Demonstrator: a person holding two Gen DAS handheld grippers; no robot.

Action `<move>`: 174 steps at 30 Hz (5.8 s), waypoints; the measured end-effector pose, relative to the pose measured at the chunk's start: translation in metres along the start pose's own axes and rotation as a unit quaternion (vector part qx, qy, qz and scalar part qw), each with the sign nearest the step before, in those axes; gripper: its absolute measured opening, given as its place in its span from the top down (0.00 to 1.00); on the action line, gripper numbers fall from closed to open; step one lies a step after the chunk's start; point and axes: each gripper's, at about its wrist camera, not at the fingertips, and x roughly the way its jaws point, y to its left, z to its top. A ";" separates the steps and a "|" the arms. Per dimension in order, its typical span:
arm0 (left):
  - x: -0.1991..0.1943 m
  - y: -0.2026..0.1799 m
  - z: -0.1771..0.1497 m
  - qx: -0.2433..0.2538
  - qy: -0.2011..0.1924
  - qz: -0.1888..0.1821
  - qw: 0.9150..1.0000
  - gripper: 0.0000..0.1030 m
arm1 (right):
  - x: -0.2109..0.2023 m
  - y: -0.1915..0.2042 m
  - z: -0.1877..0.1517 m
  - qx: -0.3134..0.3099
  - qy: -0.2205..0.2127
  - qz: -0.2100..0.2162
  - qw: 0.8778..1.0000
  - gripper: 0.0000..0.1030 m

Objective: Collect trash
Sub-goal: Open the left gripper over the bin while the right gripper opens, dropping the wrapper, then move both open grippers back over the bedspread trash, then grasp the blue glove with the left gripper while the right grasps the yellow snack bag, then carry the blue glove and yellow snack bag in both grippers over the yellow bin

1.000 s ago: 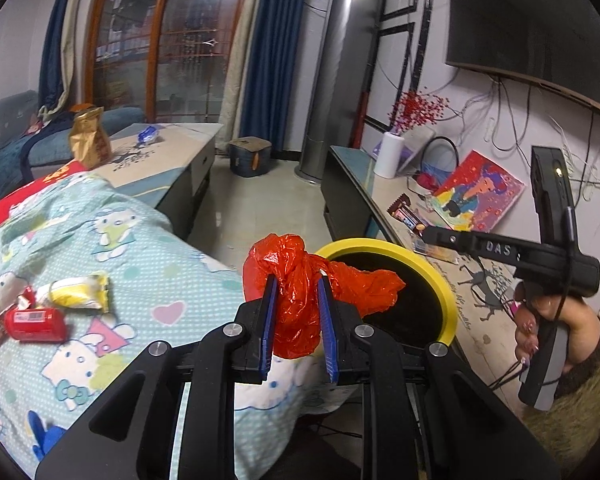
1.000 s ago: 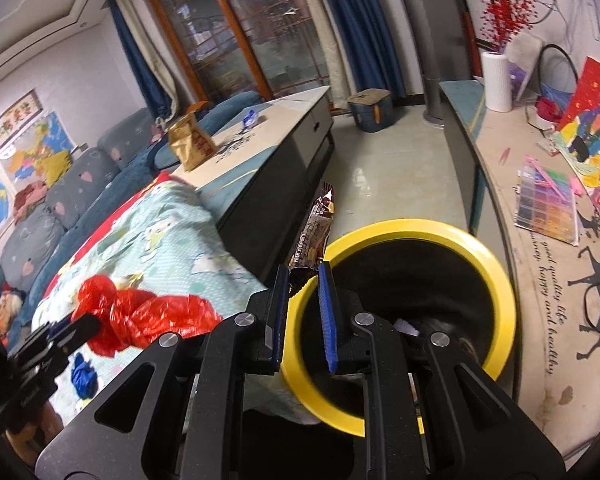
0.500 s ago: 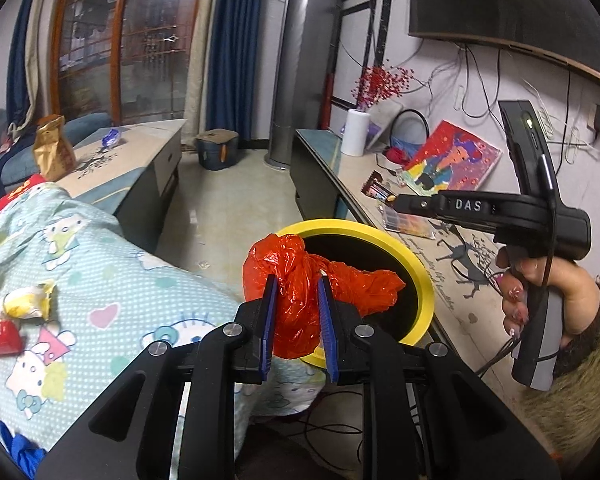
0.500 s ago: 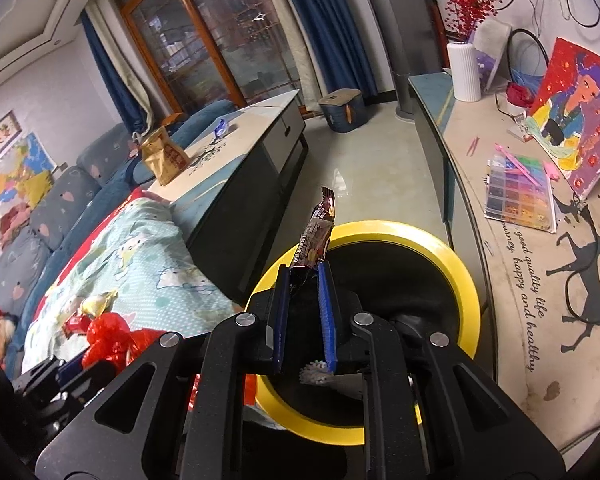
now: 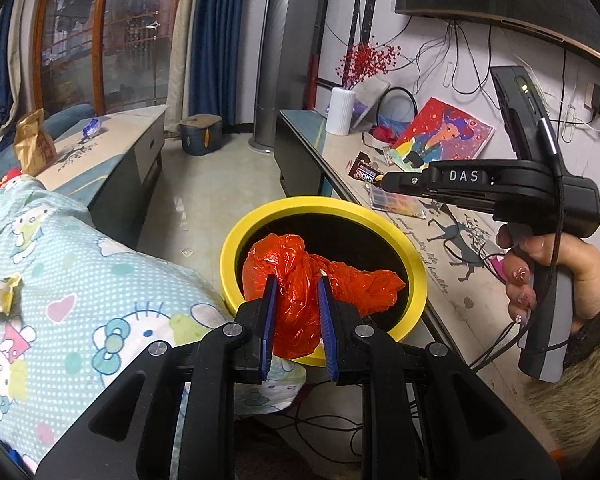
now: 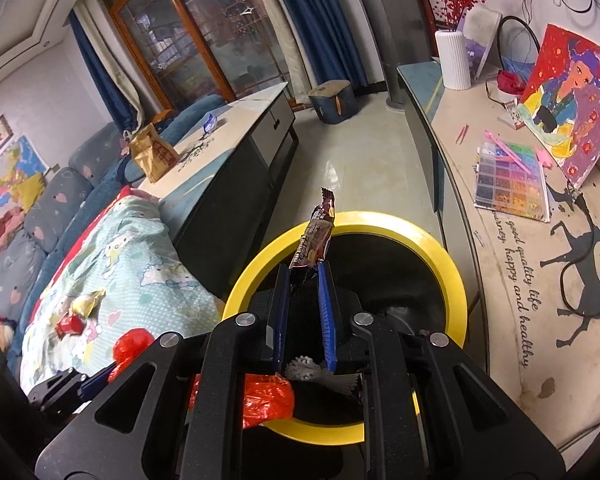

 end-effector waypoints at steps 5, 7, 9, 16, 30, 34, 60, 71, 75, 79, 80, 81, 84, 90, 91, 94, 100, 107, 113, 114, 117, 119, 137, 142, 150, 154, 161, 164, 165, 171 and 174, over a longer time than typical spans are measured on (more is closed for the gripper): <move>0.011 0.000 -0.002 0.001 0.010 -0.004 1.000 0.81 | 0.003 -0.004 -0.001 0.005 0.005 -0.005 1.000 0.90; 0.016 -0.001 -0.002 0.003 0.013 -0.006 1.000 0.81 | 0.003 -0.007 -0.001 0.009 0.006 -0.006 1.000 0.90; 0.022 -0.001 -0.001 0.004 0.017 -0.007 1.000 0.81 | 0.004 -0.009 -0.002 0.011 0.007 -0.008 1.000 0.90; 0.039 -0.003 0.002 0.002 0.029 -0.013 0.999 0.80 | 0.006 -0.015 -0.002 0.018 0.008 -0.012 1.000 0.90; 0.050 -0.001 0.009 -0.002 0.028 -0.010 1.000 0.08 | -0.005 -0.029 0.004 0.051 -0.015 -0.026 0.998 0.53; 0.040 0.010 0.009 -0.022 0.024 0.012 0.999 0.06 | -0.005 -0.024 0.004 0.044 -0.018 -0.026 0.999 0.42; -0.060 0.067 0.013 -0.097 -0.066 0.110 0.987 0.06 | -0.011 0.038 -0.002 -0.025 -0.031 0.008 0.999 0.30; -0.099 0.103 0.001 -0.133 -0.090 0.160 0.974 0.06 | -0.011 0.089 -0.016 -0.078 -0.018 0.059 0.995 0.30; -0.113 0.118 -0.006 -0.149 -0.097 0.179 0.968 0.06 | -0.011 0.110 -0.023 -0.101 -0.013 0.076 0.992 0.30; -0.125 0.133 -0.014 -0.164 -0.103 0.196 0.961 0.06 | -0.010 0.129 -0.031 -0.120 -0.006 0.094 0.988 0.30; -0.128 0.136 -0.015 -0.168 -0.105 0.199 0.960 0.06 | -0.010 0.133 -0.033 -0.124 -0.005 0.099 0.987 0.30; -0.130 0.139 -0.017 -0.172 -0.107 0.202 0.958 0.06 | -0.011 0.139 -0.035 -0.129 -0.004 0.105 0.986 0.30; -0.140 0.151 -0.023 -0.186 -0.111 0.215 0.952 0.06 | -0.011 0.156 -0.042 -0.150 -0.004 0.121 0.981 0.30; -0.153 0.168 -0.034 -0.203 -0.112 0.232 0.945 0.06 | -0.009 0.185 -0.054 -0.178 0.005 0.146 0.973 0.30; -0.155 0.170 -0.035 -0.205 -0.112 0.235 0.944 0.06 | -0.008 0.189 -0.055 -0.181 0.008 0.149 0.972 0.30; -0.163 0.181 -0.043 -0.213 -0.112 0.244 0.940 0.06 | -0.004 0.203 -0.061 -0.192 0.017 0.160 0.968 0.30; -0.178 0.203 -0.060 -0.236 -0.103 0.253 0.933 0.06 | 0.008 0.233 -0.070 -0.222 0.034 0.173 0.959 0.37; -0.189 0.214 -0.079 -0.250 -0.091 0.251 0.931 0.06 | 0.036 0.271 -0.078 -0.266 0.062 0.190 0.943 0.47; -0.188 0.213 -0.098 -0.254 -0.061 0.235 0.936 0.07 | 0.062 0.301 -0.084 -0.314 0.075 0.177 0.930 0.60; -0.186 0.213 -0.102 -0.259 -0.053 0.229 0.937 0.07 | 0.066 0.305 -0.085 -0.321 0.076 0.175 0.928 0.60; -0.184 0.209 -0.111 -0.265 -0.039 0.217 0.939 0.07 | 0.080 0.315 -0.085 -0.335 0.084 0.168 0.923 0.63; -0.180 0.203 -0.118 -0.260 -0.024 0.211 0.942 0.07 | 0.088 0.318 -0.085 -0.341 0.087 0.163 0.922 0.66; -0.158 0.192 -0.139 -0.263 0.024 0.199 0.944 0.50 | 0.138 0.339 -0.098 -0.390 0.102 0.128 0.906 0.93; -0.154 0.194 -0.138 -0.264 0.027 0.187 0.946 0.69 | 0.129 0.320 -0.096 -0.355 0.095 0.129 0.921 0.95; -0.148 0.195 -0.127 -0.257 0.016 0.175 0.950 0.82 | 0.108 0.280 -0.093 -0.293 0.094 0.132 0.942 0.95; -0.147 0.196 -0.117 -0.251 0.006 0.173 0.952 0.82 | 0.100 0.264 -0.096 -0.281 0.093 0.129 0.946 0.95; -0.146 0.194 -0.099 -0.243 -0.010 0.172 0.955 0.82 | 0.083 0.242 -0.095 -0.268 0.086 0.125 0.951 0.95; -0.142 0.195 -0.092 -0.238 -0.013 0.169 0.956 0.82 | 0.076 0.235 -0.093 -0.261 0.082 0.126 0.954 0.95; -0.141 0.194 -0.090 -0.236 -0.014 0.169 0.957 0.82 | 0.074 0.232 -0.092 -0.259 0.079 0.125 0.954 0.95; -0.137 0.185 -0.076 -0.224 -0.022 0.161 0.961 0.82 | 0.060 0.219 -0.083 -0.248 0.062 0.121 0.959 0.95; -0.134 0.179 -0.069 -0.214 -0.026 0.155 0.964 0.82 | 0.055 0.210 -0.078 -0.240 0.055 0.116 0.962 0.95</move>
